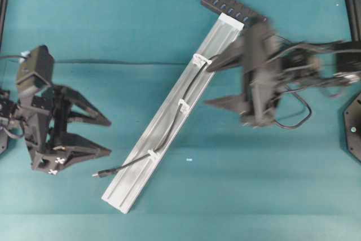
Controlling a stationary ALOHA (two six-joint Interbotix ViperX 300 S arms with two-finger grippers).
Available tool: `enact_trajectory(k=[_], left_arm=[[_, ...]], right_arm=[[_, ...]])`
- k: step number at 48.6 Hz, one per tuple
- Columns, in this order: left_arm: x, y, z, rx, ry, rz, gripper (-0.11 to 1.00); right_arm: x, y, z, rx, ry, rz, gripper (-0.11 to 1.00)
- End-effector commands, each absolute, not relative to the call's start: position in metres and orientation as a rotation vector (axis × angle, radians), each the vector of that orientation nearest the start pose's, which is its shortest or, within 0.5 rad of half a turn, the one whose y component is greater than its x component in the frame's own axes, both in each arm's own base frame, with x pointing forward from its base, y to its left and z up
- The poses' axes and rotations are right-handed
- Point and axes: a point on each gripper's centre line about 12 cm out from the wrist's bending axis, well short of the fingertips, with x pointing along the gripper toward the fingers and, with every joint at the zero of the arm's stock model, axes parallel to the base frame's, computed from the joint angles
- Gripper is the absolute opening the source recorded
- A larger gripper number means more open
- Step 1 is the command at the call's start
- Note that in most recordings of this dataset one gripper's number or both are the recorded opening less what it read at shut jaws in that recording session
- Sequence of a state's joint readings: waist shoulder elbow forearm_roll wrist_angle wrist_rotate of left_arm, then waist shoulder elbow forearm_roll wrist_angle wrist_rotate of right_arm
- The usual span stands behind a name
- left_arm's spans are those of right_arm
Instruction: Pass the USB cable through three rings with both arms.
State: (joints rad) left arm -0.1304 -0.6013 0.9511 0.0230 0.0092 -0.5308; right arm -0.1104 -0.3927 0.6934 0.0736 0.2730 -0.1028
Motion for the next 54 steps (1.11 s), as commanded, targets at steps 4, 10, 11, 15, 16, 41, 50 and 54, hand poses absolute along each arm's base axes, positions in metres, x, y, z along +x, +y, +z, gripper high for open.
enact_trajectory(k=[4,10,11,15,16,41,50,54], left_arm=[[0.271,-0.024,0.287,-0.422,0.291,-0.027,0.92],[0.268,-0.015,0.295,-0.376,0.247,-0.01,0.91],[0.268,-0.014,0.296,-0.368,0.242,-0.008,0.91],[0.264,-0.01,0.301,-0.331,0.216,-0.002,0.9],[0.263,-0.009,0.303,-0.324,0.208,-0.001,0.89],[0.232,-0.003,0.332,-0.205,0.069,-0.006,0.89],[0.225,-0.002,0.339,-0.196,0.036,-0.005,0.89],[0.224,-0.002,0.341,-0.189,0.028,-0.006,0.89]], right_arm=[[0.299,-0.039,0.286,0.053,0.484,-0.12,0.83],[0.277,-0.038,0.295,0.078,0.41,-0.136,0.82],[0.274,-0.038,0.296,0.082,0.4,-0.14,0.82],[0.256,-0.04,0.302,0.1,0.36,-0.157,0.82],[0.252,-0.04,0.303,0.102,0.353,-0.162,0.82],[0.189,-0.035,0.3,0.163,0.264,-0.194,0.82],[0.178,-0.033,0.299,0.163,0.251,-0.192,0.82],[0.175,-0.033,0.299,0.163,0.248,-0.193,0.82]])
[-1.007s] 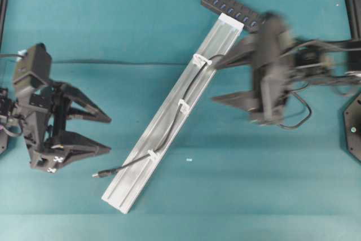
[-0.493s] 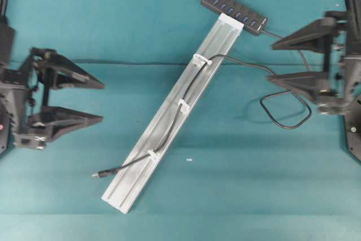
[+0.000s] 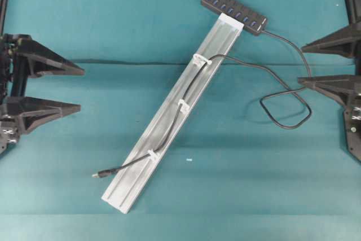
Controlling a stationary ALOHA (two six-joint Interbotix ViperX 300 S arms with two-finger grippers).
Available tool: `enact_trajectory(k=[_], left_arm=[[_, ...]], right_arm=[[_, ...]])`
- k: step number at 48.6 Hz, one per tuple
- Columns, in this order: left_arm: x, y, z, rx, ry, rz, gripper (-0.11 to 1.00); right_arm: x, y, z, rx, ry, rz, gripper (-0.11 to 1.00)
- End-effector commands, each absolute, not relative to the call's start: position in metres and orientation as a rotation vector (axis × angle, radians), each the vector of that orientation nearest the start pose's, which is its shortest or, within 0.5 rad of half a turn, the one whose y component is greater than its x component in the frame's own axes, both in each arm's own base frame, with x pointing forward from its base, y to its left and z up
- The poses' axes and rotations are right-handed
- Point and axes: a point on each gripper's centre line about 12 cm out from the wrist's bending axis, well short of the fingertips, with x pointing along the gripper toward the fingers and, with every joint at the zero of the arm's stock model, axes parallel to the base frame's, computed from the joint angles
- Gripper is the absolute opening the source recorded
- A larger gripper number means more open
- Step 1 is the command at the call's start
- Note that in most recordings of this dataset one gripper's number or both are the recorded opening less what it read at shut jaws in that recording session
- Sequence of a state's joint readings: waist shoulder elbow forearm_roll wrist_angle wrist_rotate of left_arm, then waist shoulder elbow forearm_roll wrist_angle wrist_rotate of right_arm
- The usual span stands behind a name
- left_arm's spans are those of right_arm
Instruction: Pass the USB cable through three rings with both arms.
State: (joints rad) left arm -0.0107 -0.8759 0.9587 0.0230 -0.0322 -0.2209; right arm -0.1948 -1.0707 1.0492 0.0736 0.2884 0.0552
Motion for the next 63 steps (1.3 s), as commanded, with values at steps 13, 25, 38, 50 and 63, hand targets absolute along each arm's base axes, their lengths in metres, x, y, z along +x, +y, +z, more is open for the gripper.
enact_trajectory(k=[13,25,38,50,63], left_arm=[[0.222,-0.001,0.342,-0.164,0.022,-0.005,0.88],[0.221,-0.002,0.343,-0.164,0.019,-0.007,0.88],[0.221,-0.002,0.342,-0.163,0.021,-0.007,0.88],[0.221,-0.001,0.341,-0.163,0.024,-0.005,0.88],[0.221,-0.002,0.34,-0.163,0.027,-0.007,0.88]], right_arm=[[0.173,-0.032,0.301,0.157,0.235,-0.192,0.82],[0.167,-0.033,0.303,0.149,0.212,-0.202,0.82],[0.159,-0.031,0.307,0.143,0.155,-0.201,0.82],[0.157,-0.031,0.295,0.15,0.204,-0.202,0.82],[0.156,-0.03,0.278,0.179,0.28,-0.202,0.82]])
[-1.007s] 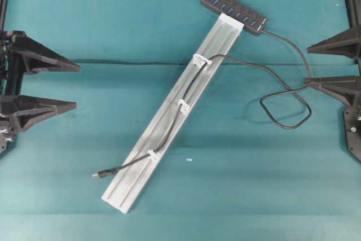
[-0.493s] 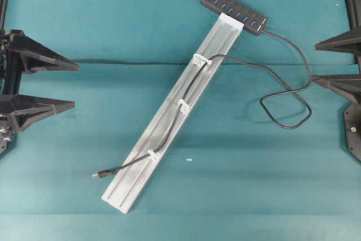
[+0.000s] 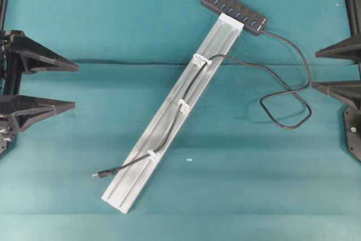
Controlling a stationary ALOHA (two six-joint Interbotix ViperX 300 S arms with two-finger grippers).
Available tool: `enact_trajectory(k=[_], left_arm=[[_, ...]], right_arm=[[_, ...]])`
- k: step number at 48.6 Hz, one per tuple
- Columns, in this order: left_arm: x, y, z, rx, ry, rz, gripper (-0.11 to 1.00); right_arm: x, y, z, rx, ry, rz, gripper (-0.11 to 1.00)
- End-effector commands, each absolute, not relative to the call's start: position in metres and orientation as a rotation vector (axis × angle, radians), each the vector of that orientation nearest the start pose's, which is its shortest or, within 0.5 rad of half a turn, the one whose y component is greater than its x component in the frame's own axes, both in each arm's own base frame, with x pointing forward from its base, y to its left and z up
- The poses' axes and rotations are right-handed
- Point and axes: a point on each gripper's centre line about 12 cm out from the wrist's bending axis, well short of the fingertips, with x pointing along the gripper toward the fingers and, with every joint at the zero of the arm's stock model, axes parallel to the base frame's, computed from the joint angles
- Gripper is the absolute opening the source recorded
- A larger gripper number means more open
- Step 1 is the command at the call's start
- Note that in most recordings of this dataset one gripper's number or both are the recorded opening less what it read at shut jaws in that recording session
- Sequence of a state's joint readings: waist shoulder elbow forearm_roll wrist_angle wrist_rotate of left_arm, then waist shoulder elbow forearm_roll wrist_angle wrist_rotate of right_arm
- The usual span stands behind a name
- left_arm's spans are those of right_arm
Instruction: Pass the USB cable through three rings with both arms.
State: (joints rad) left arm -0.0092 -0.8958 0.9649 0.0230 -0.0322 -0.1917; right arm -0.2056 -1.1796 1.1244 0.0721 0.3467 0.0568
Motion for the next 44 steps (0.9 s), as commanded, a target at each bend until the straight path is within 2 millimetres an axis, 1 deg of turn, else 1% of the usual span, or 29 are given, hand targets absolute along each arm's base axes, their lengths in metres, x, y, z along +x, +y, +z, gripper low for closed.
enact_trajectory(k=[1,8,15,29,44], left_arm=[[0.221,-0.002,0.34,-0.163,0.027,-0.007,0.88],[0.221,-0.002,0.338,-0.163,0.03,-0.006,0.88],[0.221,-0.002,0.335,-0.162,0.037,-0.006,0.88],[0.217,-0.003,0.329,-0.184,0.058,-0.009,0.88],[0.211,-0.003,0.338,-0.158,0.021,-0.011,0.88]], right_arm=[[0.156,-0.03,0.277,0.182,0.279,-0.204,0.82],[0.156,-0.03,0.27,0.238,0.3,-0.212,0.82],[0.156,-0.029,0.273,0.289,0.278,-0.216,0.82],[0.156,-0.028,0.275,0.277,0.263,-0.208,0.82],[0.155,-0.027,0.282,0.269,0.219,-0.197,0.82]])
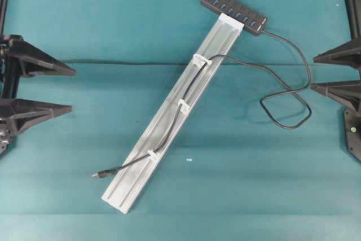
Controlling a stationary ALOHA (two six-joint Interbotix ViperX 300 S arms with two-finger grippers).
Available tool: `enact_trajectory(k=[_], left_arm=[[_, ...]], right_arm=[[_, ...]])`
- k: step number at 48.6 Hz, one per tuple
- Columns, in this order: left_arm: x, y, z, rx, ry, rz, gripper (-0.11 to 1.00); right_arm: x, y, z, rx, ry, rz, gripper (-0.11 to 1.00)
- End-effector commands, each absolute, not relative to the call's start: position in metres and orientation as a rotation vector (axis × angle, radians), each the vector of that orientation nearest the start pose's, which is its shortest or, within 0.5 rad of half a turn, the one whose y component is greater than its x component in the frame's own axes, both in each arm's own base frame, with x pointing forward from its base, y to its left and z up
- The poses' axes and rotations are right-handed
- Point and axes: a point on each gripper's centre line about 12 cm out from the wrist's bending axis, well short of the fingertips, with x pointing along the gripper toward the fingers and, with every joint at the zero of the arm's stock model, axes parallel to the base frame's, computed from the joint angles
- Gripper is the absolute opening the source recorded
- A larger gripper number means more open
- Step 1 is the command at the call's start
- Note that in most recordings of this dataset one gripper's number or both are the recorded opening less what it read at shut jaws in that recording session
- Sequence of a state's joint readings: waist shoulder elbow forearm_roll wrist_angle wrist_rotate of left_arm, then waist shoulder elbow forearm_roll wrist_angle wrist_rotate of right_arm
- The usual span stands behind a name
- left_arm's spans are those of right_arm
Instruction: Pass the USB cable through three rings with both arms.
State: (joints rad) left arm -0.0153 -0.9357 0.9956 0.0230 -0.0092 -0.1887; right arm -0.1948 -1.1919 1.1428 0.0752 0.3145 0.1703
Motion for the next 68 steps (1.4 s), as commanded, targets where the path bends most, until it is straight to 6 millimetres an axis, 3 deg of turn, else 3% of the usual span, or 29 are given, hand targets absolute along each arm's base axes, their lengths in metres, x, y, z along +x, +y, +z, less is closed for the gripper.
enact_trajectory(k=[1,68], left_arm=[[0.21,-0.003,0.338,-0.158,0.019,-0.011,0.88],[0.205,-0.003,0.347,-0.161,-0.022,-0.015,0.88]], right_arm=[[0.154,-0.027,0.284,0.269,0.216,-0.195,0.82],[0.147,-0.026,0.297,0.259,0.158,-0.193,0.82]])
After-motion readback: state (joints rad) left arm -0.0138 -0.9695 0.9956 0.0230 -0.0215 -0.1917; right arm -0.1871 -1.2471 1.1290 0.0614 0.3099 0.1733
